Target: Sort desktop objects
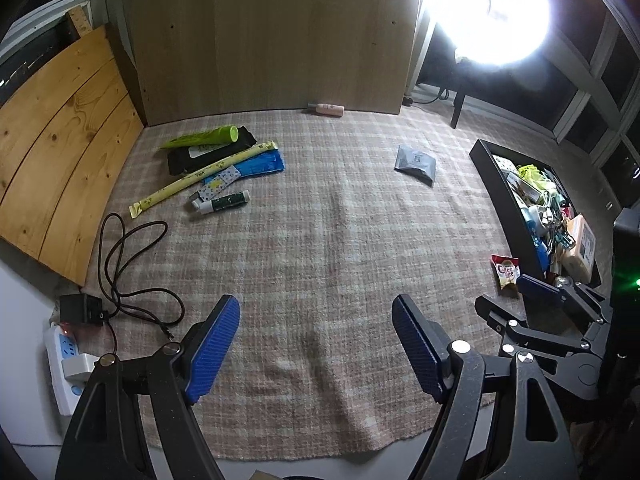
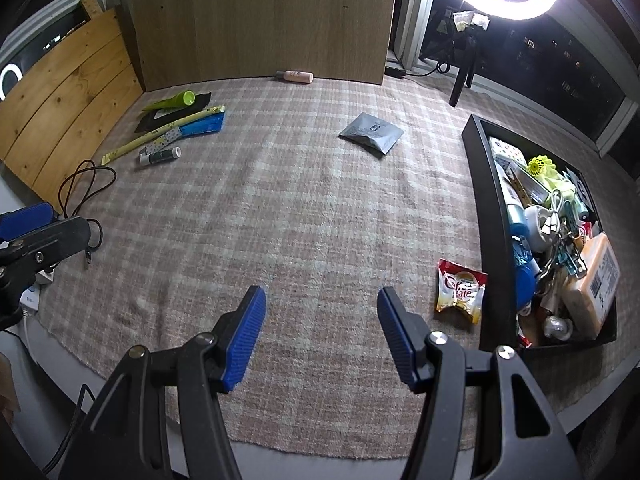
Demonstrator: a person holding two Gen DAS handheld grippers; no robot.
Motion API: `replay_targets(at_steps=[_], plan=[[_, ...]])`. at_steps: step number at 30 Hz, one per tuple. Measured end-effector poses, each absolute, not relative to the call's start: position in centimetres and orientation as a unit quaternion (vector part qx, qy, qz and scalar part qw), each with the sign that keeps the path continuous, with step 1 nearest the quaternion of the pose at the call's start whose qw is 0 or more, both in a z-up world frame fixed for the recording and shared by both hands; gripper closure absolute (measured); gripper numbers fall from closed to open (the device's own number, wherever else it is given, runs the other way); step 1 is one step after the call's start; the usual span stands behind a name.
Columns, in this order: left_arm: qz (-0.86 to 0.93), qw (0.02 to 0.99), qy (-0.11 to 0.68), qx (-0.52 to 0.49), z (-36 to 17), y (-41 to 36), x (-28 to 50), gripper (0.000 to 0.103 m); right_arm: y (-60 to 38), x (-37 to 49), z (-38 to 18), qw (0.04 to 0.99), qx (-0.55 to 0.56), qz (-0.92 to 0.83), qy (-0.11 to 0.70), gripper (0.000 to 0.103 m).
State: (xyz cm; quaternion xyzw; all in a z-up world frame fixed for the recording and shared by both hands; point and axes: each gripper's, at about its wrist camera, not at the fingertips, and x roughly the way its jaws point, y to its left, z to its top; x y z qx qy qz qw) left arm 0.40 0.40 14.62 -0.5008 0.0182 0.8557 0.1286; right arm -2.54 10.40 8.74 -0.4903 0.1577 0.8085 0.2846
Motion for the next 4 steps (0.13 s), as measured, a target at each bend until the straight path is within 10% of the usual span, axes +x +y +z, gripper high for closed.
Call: replay_targets(at_steps=[4], plan=[[0.854, 0.123, 0.014, -0.505, 14.35, 0.54, 0.25, 0.026, 10.71, -2.53, 8.23, 0.282, -0.495, 0.807, 0.158, 0.045]])
